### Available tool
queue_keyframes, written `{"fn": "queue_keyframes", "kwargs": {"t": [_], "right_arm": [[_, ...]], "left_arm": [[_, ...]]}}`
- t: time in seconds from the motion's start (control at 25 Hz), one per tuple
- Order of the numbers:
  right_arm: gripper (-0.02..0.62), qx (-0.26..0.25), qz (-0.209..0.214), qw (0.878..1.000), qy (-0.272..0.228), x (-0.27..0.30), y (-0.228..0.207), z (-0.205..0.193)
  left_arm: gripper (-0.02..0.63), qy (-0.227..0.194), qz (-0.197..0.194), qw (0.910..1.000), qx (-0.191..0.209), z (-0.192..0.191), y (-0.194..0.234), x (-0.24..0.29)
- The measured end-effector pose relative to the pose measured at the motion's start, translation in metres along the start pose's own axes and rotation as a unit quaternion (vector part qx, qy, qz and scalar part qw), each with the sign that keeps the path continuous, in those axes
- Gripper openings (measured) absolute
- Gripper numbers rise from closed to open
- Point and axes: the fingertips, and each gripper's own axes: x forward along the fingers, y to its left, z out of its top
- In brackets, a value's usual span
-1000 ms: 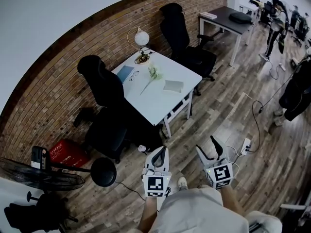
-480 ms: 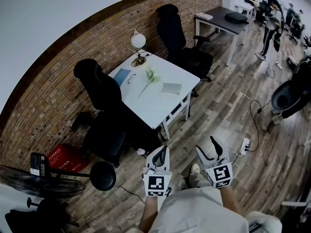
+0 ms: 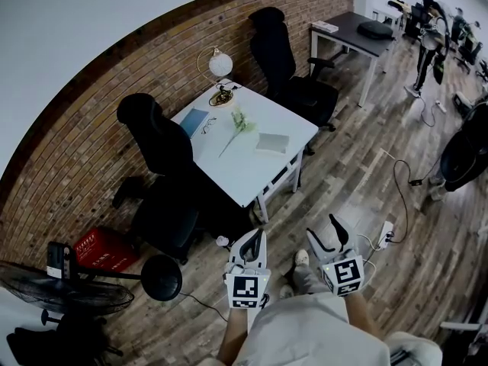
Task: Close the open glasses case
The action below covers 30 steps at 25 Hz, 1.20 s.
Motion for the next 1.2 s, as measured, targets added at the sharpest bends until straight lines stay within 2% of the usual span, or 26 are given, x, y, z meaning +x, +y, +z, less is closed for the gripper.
{"fn": "queue_keyframes", "kwargs": {"t": [0.56,1.2], "right_arm": [[0.287,0.009,0.017,1.0,0.014,0.058,-0.038,-0.007],[0.287,0.01,0.039,0.999,0.018,0.13,-0.1,0.006]], "left_arm": [[0.005,0.016,0.015,0.9997,-0.008,-0.004,0.02,0.06],[0.005,0.023,0.029,0.9993,-0.008,0.015,0.039,0.149]]}}
